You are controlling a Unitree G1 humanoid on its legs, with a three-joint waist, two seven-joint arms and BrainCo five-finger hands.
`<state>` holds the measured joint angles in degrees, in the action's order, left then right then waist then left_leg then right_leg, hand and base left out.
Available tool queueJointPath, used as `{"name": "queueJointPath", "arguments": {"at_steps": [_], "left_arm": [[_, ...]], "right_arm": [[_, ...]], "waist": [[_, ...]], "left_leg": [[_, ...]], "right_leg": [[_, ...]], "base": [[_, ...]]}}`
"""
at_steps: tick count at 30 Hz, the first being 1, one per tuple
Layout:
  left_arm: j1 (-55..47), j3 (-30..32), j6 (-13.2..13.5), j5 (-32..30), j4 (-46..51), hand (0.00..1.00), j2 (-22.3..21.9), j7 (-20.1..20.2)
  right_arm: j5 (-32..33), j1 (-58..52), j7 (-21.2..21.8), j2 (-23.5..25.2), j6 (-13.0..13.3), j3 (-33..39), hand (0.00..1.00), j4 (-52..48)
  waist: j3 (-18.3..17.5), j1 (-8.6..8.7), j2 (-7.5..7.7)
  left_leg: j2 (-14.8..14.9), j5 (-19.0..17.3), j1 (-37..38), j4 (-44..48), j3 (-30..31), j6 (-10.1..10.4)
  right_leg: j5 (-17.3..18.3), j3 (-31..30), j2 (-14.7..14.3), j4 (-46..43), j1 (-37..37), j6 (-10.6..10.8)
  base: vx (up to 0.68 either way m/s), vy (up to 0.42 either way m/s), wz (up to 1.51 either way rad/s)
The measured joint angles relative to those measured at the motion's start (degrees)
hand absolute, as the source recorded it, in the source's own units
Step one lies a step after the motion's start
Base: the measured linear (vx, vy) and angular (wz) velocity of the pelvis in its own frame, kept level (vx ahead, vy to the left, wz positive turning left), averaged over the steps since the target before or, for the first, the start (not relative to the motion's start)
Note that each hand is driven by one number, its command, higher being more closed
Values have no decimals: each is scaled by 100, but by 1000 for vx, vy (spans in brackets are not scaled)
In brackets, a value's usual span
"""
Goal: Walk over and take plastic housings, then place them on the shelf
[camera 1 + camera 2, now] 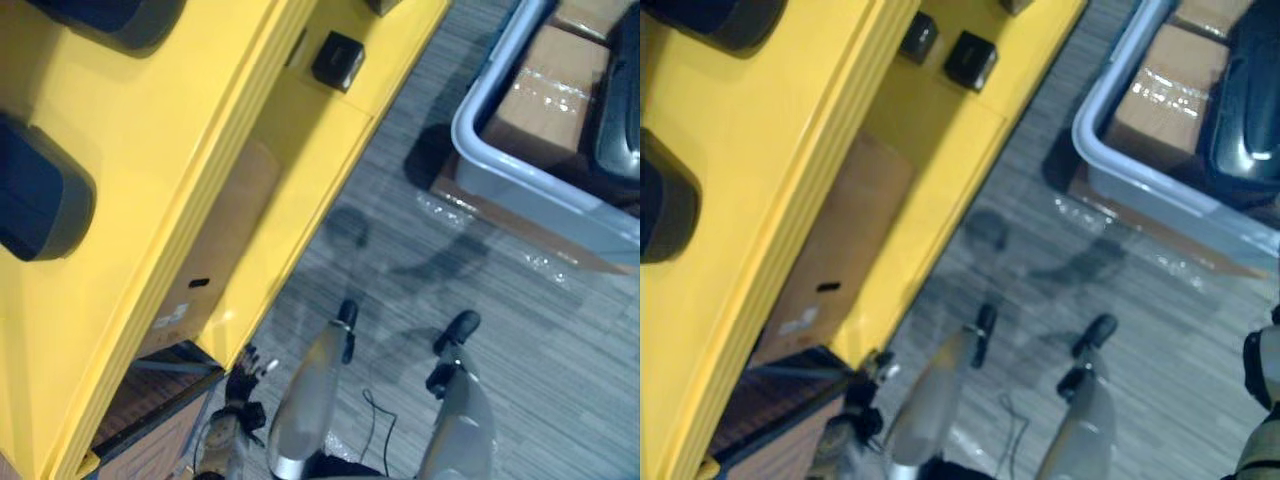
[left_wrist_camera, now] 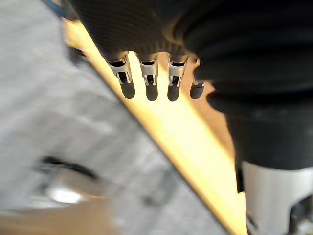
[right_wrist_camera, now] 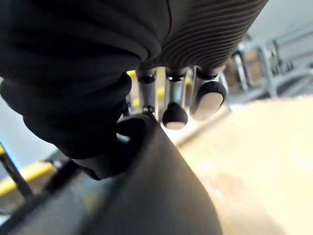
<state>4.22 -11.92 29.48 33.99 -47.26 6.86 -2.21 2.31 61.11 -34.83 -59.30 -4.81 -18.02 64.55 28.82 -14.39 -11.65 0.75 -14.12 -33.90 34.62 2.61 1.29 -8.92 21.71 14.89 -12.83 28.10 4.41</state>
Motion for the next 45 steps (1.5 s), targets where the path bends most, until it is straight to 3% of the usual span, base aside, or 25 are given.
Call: {"name": "queueJointPath", "arguments": {"at_steps": [5, 10, 13, 19, 22, 28, 33, 36, 42, 45], "left_arm": [[692, 4, 37, -157, 1320, 0, 152, -367], [1476, 46, -305, -380, 2219, 0, 580, -432], [2018, 2, -736, -506, 2368, 0, 740, -397], [2819, -332, -1614, -377, 2355, 0, 982, -324], [3319, -480, -2000, -50, 2232, 0, 1076, -315], [3914, -544, -2590, 373, 1547, 0, 1070, -283], [4189, -703, -2777, 704, 1136, 0, 1050, -267], [4364, -704, -2876, 1127, 936, 0, 1007, -124], [4497, -965, -2857, 1814, 764, 0, 894, 371], [4670, -1072, -2693, 2217, 771, 0, 753, 541]], "right_arm": [[-148, 21, -299, 109, 69, 5, 100, -141], [-266, 173, -412, 355, 119, 108, 100, -340], [-277, 318, -458, 601, 211, 260, 100, -377], [-434, 477, -578, 1160, 406, 368, 100, -406], [-752, 512, -923, 1408, 667, 519, 100, -610], [-1132, 790, -1372, 1702, 1128, 557, 100, -1088], [-1488, 776, -1607, 1986, 1537, 555, 100, -1336], [-1676, 736, -1728, 2033, 1776, 545, 100, -1531], [-1951, 468, -1787, 2398, 1932, 491, 100, -1944], [-2115, 338, -1782, 2563, 1954, 461, 100, -1984]], "waist": [[1, 69, 3], [37, 254, 59], [112, 290, 211], [124, 581, 654], [132, 637, 869], [179, 943, 1097], [178, 1093, 1278], [177, 1140, 1302], [167, 1215, 1380], [145, 1236, 1426]], "left_leg": [[23, 70, 34, -74, 28, 54], [91, 71, 92, -49, -19, 57], [189, 69, 175, -49, -139, 60], [287, 80, 183, -43, -205, 100], [372, 76, 169, -43, -327, 120], [449, 82, 87, -20, -449, 145], [499, 64, 165, -5, -533, 173], [534, 52, 180, 24, -553, 188], [602, 24, 395, 29, -603, 232], [608, 28, 504, -16, -651, 237]], "right_leg": [[4, 22, -18, -36, 0, -9], [-3, -61, -77, -68, -10, -24], [-24, -191, -160, -65, -15, -57], [-71, -269, -267, -10, 5, -135], [-199, -387, -375, 159, 35, -165], [-255, -498, -436, 161, 191, -188], [-274, -609, -489, 160, 182, -207], [-280, -631, -521, 155, 169, -217], [-277, -696, -600, 154, -9, -221], [-274, -753, -595, 154, -61, -222]], "base": [[-9, -27, 3], [-8, -14, -8], [-37, -31, -20], [-37, -27, -10], [-31, -17, -23], [-1, -13, -11], [1, -4, -11], [-30, -16, -7], [-28, -16, -7], [-18, -4, -6]]}}
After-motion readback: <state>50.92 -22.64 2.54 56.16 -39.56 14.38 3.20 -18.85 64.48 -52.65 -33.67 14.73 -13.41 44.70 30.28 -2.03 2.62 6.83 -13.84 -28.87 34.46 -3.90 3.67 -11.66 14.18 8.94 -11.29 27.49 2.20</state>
